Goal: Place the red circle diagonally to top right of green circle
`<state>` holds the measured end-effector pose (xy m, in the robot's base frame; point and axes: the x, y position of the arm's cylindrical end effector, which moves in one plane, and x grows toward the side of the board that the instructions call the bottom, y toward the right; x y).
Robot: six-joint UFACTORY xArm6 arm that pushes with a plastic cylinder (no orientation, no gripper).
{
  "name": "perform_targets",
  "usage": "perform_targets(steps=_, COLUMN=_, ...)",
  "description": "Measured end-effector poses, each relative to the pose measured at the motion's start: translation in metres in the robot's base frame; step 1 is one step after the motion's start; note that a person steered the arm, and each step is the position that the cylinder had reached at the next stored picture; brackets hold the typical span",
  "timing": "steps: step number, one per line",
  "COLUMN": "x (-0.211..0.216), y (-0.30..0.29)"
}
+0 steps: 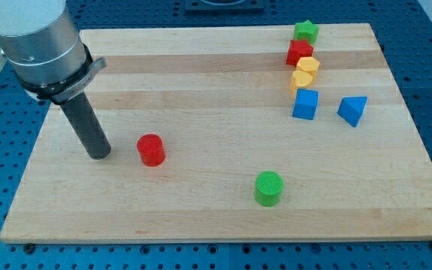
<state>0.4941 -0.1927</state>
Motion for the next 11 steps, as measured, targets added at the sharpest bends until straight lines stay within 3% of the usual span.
perform_targets(steps=2, x=0.001, y=0.077)
perform_targets(steps=5, x=0.001, y=0.113)
perform_targets(steps=9, x=0.002, y=0.229)
perform_targets(steps=11, x=0.007, y=0.211)
